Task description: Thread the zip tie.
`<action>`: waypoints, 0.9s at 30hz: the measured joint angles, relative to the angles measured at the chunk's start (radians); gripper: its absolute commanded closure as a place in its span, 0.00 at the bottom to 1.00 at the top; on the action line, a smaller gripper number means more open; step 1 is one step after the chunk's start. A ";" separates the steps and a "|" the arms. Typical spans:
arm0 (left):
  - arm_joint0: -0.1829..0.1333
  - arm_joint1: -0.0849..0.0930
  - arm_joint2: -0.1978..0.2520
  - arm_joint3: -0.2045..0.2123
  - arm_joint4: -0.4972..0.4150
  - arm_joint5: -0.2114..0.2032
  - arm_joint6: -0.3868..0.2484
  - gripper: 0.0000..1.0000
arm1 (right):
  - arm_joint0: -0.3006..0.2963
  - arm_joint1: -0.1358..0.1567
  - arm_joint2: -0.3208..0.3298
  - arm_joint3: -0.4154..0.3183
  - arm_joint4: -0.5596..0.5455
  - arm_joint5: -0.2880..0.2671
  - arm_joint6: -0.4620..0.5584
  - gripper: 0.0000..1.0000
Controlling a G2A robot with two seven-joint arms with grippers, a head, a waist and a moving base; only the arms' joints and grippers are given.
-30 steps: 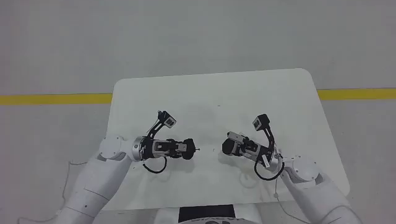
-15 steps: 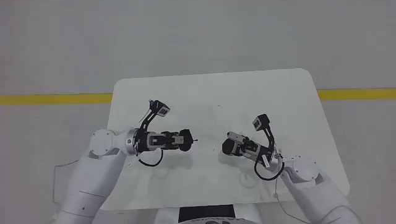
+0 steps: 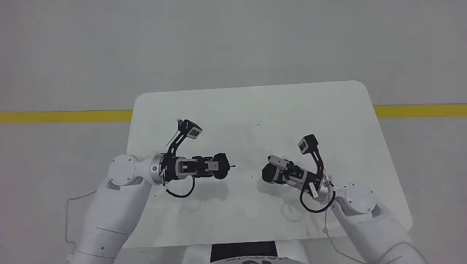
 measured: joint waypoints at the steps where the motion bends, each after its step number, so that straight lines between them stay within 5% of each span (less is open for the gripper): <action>1: 0.000 0.000 0.000 0.000 0.000 0.000 0.000 1.00 | 0.000 0.000 0.000 0.000 0.000 0.000 0.000 0.00; 6: 0.000 0.000 0.000 0.000 0.000 0.000 0.000 1.00 | 0.004 0.010 0.039 -0.048 -0.111 0.040 -0.027 0.00; 16: 0.000 0.000 0.000 0.000 0.000 0.000 0.000 1.00 | 0.010 0.050 0.095 -0.219 -0.516 0.255 0.116 0.00; 19: 0.000 0.000 0.000 0.000 0.000 0.000 0.000 1.00 | 0.014 0.052 0.085 -0.233 -0.601 0.252 0.123 0.00; 27: 0.000 0.000 0.000 0.000 0.000 0.000 0.000 1.00 | 0.017 0.052 0.078 -0.233 -0.595 0.250 0.118 0.00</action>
